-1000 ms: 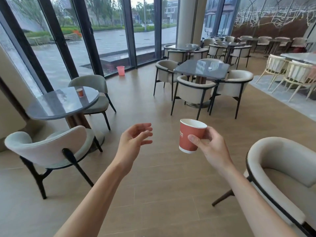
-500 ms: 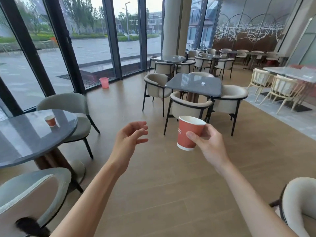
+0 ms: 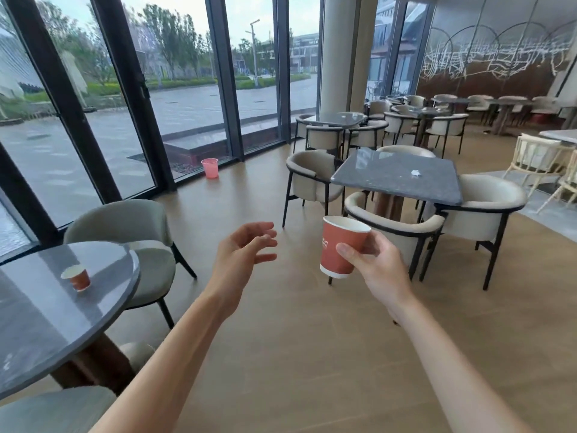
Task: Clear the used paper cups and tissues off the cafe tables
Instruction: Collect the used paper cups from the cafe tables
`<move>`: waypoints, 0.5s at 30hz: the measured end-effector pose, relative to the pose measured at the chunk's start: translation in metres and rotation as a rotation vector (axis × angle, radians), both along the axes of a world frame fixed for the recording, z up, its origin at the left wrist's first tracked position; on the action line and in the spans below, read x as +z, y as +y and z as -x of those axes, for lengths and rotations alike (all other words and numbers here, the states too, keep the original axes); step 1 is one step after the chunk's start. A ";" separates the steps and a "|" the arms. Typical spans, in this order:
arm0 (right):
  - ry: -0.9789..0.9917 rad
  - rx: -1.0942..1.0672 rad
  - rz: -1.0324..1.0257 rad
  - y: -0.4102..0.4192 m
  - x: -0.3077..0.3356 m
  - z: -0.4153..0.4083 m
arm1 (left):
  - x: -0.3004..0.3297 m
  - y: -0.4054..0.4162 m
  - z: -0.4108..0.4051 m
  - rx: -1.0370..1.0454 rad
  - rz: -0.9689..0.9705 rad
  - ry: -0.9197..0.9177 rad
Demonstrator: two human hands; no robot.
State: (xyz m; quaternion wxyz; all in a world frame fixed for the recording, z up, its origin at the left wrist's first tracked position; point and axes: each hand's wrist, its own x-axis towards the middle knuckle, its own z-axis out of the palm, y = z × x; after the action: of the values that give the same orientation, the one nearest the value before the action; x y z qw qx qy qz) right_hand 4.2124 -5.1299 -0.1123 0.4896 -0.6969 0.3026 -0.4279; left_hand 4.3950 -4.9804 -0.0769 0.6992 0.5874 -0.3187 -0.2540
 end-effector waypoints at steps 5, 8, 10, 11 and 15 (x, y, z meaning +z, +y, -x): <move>-0.003 0.071 0.009 -0.085 0.018 -0.102 | 0.006 -0.066 -0.092 0.069 0.012 0.000; 0.030 0.102 0.015 -0.124 0.014 -0.159 | -0.001 -0.101 -0.145 0.105 0.012 0.020; 0.050 0.116 0.009 -0.151 0.009 -0.198 | -0.006 -0.127 -0.184 0.123 0.014 0.036; 0.060 0.118 0.011 -0.164 0.004 -0.218 | -0.011 -0.139 -0.204 0.127 0.012 0.044; 0.108 0.092 0.022 -0.224 -0.014 -0.302 | -0.031 -0.198 -0.293 0.129 0.009 0.079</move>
State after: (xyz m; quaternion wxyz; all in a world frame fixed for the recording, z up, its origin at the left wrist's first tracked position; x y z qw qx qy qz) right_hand 4.5144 -5.3535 -0.1267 0.4840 -0.7375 0.2912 -0.3701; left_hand 4.6882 -5.1780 -0.1079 0.7287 0.5931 -0.2535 -0.2301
